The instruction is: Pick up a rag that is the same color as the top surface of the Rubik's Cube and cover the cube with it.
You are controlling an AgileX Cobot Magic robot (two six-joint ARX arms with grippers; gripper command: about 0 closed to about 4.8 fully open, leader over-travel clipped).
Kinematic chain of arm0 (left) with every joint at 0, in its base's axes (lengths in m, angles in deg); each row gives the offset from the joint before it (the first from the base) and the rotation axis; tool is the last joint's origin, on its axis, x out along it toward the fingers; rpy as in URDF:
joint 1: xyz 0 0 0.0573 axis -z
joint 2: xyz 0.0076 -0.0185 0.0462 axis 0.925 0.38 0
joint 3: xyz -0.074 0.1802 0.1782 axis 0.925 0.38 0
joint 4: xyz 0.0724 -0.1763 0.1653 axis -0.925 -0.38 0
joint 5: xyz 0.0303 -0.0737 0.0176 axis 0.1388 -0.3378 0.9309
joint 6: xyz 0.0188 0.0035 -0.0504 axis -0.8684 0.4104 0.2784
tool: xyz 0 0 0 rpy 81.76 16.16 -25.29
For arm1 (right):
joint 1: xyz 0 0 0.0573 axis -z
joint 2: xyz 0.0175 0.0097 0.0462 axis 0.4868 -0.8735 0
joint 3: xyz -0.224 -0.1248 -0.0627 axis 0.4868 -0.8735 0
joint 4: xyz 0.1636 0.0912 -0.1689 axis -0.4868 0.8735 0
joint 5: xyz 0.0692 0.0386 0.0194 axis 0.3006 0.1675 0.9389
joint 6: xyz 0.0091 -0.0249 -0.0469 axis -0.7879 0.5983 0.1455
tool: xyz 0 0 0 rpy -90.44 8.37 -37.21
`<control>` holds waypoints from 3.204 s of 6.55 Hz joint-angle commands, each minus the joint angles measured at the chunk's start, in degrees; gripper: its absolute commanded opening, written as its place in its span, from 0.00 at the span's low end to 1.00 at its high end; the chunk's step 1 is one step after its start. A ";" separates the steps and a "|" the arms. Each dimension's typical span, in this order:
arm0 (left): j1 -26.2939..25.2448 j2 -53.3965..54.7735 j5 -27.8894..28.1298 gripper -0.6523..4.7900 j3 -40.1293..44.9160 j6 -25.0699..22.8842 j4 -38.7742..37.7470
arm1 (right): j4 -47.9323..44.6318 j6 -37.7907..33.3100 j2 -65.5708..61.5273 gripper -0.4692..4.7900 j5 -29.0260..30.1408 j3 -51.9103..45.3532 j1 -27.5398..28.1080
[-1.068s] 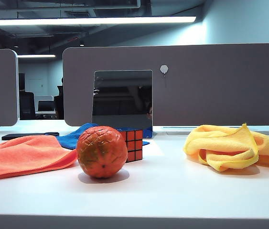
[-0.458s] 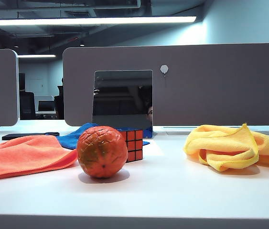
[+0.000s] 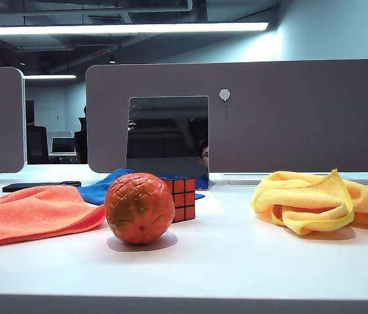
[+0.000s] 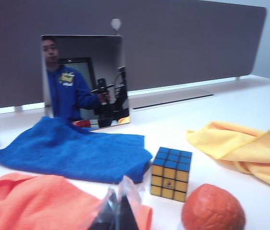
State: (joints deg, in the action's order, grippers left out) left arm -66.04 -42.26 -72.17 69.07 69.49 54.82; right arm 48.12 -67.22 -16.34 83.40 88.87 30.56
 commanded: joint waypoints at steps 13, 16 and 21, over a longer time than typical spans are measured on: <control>11.41 86.68 24.15 0.57 -46.01 -2.99 28.57 | -2.10 -2.27 -53.88 0.08 -2.51 27.91 -27.19; 4.87 110.05 23.43 0.81 -60.57 0.42 25.70 | -4.11 -2.23 -58.64 0.08 2.34 27.91 -27.26; 5.20 122.66 13.03 0.11 -65.61 0.59 34.97 | -1.77 -2.23 -58.64 0.08 2.29 27.87 -27.26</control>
State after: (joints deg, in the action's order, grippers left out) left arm -61.01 80.71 -56.72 3.58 69.95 85.55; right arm 46.35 -69.28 -75.15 85.59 116.55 3.40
